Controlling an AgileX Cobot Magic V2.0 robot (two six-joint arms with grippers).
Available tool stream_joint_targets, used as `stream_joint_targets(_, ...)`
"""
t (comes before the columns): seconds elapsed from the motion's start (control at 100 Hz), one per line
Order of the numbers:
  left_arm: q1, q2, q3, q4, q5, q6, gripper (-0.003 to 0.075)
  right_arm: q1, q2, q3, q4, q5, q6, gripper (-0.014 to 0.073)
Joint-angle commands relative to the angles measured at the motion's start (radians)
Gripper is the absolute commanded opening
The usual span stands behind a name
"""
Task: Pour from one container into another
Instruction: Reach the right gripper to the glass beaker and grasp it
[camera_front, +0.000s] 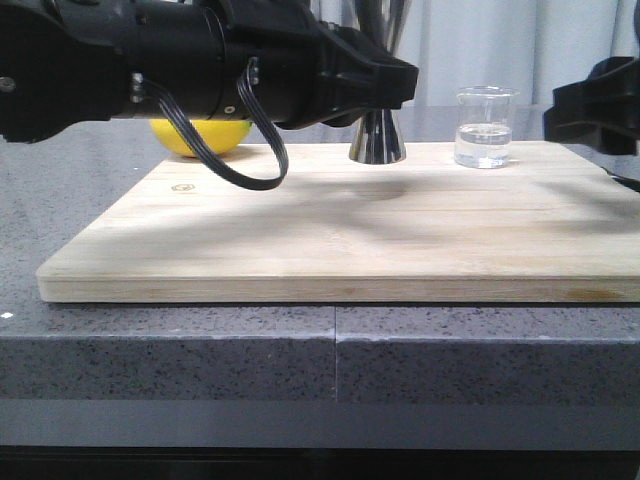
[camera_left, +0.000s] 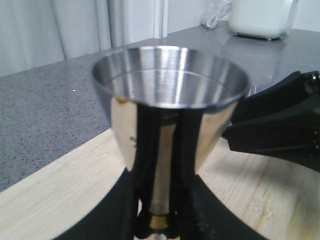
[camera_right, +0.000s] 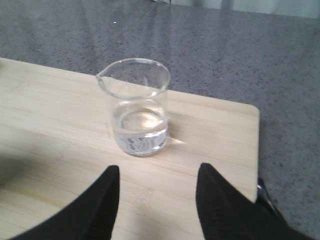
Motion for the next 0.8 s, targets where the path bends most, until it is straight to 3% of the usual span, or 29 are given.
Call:
stream_joint_targets(0.0, -0.008, -0.058, -0.022, -0.013, -0.082, -0.026, -0.0021, 0.009, 0.004, -0.030, -0.021, -0.133, -0.006, 0.0348)
stream_joint_targets(0.14, -0.008, -0.058, -0.022, -0.007, -0.082, -0.027, -0.0021, 0.009, 0.041, -0.030, -0.030, -0.193, -0.006, 0.0413)
stream_joint_targets(0.79, -0.008, -0.058, -0.022, 0.014, -0.082, -0.032, -0.0021, 0.009, 0.229, -0.040, -0.053, -0.471, -0.006, 0.0413)
